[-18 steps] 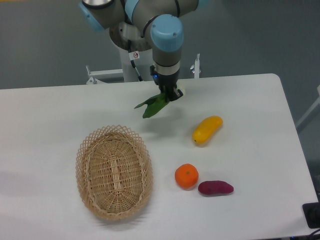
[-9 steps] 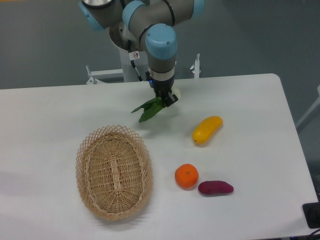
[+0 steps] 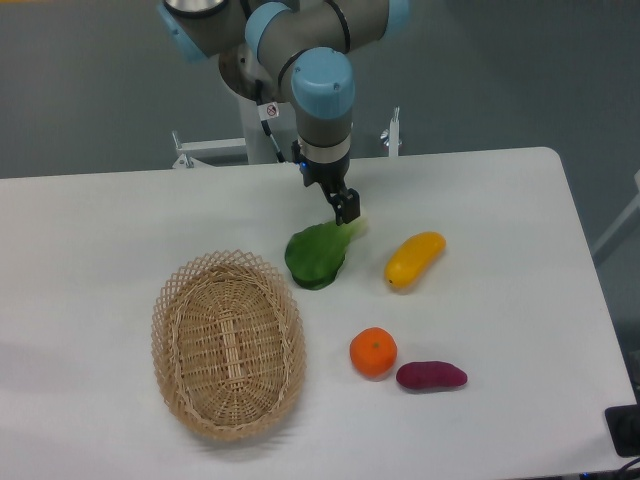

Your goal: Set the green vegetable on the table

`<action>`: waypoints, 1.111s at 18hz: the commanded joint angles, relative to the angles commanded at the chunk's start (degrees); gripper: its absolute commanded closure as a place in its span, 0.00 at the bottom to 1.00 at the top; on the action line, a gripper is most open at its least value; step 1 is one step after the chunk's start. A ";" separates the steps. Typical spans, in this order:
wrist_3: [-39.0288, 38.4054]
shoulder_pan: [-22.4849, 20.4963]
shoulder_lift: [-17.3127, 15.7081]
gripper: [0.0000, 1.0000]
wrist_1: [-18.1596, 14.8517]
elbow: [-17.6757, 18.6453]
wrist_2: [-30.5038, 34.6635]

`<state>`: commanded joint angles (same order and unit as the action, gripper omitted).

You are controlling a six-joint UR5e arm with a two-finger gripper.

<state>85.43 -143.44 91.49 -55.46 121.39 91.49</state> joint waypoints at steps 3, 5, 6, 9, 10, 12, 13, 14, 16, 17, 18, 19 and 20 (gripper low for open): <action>0.00 -0.09 2.46 0.00 -0.18 -3.69 -0.09; 0.00 0.00 4.65 0.00 -0.26 -6.76 -0.09; -0.09 0.00 5.62 0.00 -0.44 -8.52 -0.09; -0.70 -0.26 8.79 0.00 -0.53 -14.05 -0.26; -1.40 -0.35 9.84 0.00 -0.53 -15.90 -0.26; -3.16 -0.35 11.69 0.00 -0.53 -19.68 -0.26; -3.43 -0.44 12.39 0.00 -0.53 -21.44 -0.26; -3.52 -0.61 13.10 0.00 -0.62 -23.28 -0.35; -3.60 -1.05 14.07 0.00 -0.88 -26.01 -0.26; -4.04 -1.49 14.68 0.00 -0.88 -26.98 -0.26; -4.13 -2.28 15.03 0.00 -0.97 -27.86 -0.35; -4.13 -2.72 15.82 0.00 -1.05 -28.74 -0.26; -4.13 -3.16 16.26 0.00 -1.23 -29.79 -0.18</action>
<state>81.30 -146.60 107.75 -56.69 91.59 91.32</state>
